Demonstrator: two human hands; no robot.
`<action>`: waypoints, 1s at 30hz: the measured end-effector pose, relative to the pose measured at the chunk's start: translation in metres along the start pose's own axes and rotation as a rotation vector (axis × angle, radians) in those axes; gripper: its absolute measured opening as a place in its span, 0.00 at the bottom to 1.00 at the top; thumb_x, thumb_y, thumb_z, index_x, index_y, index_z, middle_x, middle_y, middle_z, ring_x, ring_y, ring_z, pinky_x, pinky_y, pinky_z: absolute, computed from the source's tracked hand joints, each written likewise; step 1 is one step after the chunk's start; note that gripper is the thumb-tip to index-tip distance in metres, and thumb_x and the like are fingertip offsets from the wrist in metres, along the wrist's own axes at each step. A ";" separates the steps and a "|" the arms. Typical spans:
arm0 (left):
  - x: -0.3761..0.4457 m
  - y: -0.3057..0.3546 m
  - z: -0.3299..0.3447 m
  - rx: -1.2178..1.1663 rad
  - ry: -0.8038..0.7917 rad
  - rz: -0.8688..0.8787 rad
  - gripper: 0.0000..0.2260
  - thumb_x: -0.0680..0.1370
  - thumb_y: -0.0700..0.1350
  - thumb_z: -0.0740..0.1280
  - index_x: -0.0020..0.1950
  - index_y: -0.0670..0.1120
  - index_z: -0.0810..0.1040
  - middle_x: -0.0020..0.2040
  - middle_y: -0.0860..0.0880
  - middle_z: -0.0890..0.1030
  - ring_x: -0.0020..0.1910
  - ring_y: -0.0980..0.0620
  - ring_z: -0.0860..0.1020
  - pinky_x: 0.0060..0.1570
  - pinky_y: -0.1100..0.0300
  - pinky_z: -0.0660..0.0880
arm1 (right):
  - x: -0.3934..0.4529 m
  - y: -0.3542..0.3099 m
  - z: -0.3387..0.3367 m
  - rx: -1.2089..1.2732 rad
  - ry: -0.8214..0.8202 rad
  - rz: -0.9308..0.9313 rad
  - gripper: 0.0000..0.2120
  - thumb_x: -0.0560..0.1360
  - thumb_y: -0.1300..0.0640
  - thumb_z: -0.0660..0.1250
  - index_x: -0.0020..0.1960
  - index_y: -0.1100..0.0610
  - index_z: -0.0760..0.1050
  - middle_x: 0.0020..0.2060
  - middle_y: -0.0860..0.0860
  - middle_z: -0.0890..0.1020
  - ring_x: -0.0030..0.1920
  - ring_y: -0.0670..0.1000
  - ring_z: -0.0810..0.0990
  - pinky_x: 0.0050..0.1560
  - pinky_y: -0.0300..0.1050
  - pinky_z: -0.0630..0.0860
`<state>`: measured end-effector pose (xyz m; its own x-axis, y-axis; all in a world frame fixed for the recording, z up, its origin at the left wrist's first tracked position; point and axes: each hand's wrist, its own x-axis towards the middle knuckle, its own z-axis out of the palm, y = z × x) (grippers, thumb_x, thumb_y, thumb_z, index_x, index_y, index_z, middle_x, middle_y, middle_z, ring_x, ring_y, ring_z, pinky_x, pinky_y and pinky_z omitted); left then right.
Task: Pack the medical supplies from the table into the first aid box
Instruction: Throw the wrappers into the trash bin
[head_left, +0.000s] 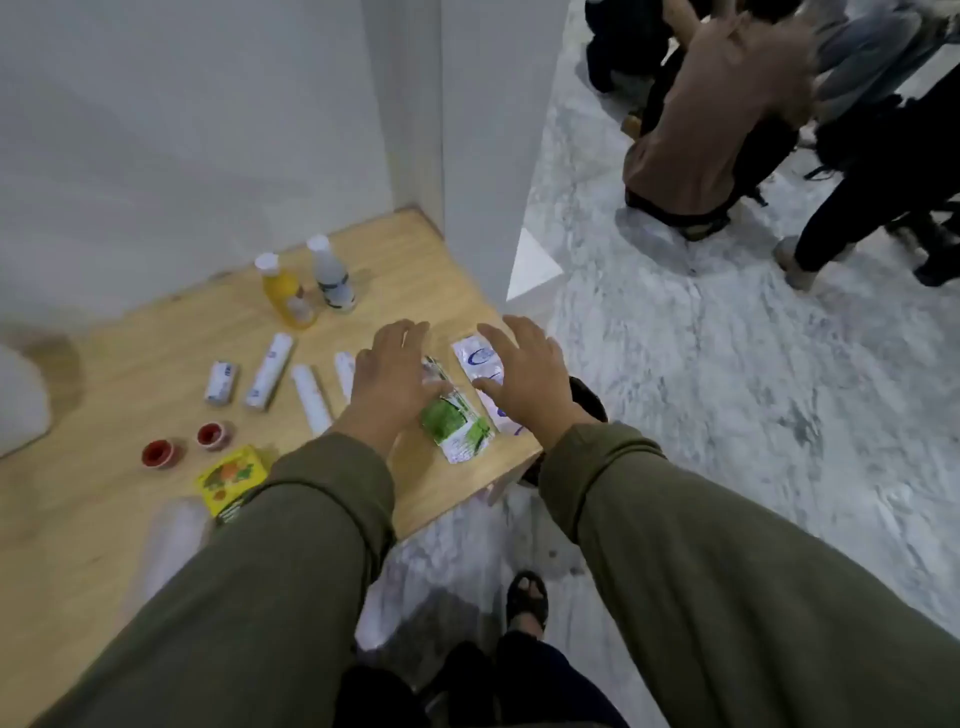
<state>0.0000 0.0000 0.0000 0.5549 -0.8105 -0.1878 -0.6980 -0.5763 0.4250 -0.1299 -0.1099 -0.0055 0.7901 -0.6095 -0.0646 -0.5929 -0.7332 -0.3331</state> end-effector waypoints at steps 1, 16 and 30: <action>0.004 0.003 0.005 -0.044 0.018 -0.049 0.36 0.70 0.52 0.73 0.74 0.47 0.60 0.74 0.46 0.61 0.74 0.48 0.56 0.68 0.51 0.59 | 0.007 0.008 0.001 0.045 -0.005 -0.007 0.30 0.73 0.46 0.67 0.72 0.48 0.62 0.72 0.55 0.62 0.74 0.55 0.56 0.68 0.55 0.58; 0.032 -0.017 0.036 0.084 0.015 -0.227 0.33 0.63 0.56 0.77 0.63 0.47 0.72 0.58 0.45 0.77 0.61 0.45 0.67 0.55 0.54 0.66 | 0.070 0.040 0.044 0.025 -0.130 -0.095 0.31 0.65 0.41 0.73 0.64 0.50 0.71 0.74 0.52 0.58 0.75 0.58 0.47 0.72 0.61 0.51; 0.089 0.011 0.031 -0.315 -0.003 0.018 0.06 0.67 0.48 0.76 0.40 0.48 0.84 0.46 0.47 0.80 0.51 0.46 0.75 0.47 0.57 0.68 | 0.056 0.073 -0.001 0.386 0.114 0.401 0.12 0.67 0.48 0.74 0.45 0.55 0.81 0.63 0.48 0.73 0.72 0.54 0.55 0.67 0.50 0.56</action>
<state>0.0278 -0.0813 -0.0399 0.5420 -0.8208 -0.1804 -0.5330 -0.5017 0.6814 -0.1289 -0.1982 -0.0331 0.4808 -0.8617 -0.1621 -0.7259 -0.2874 -0.6249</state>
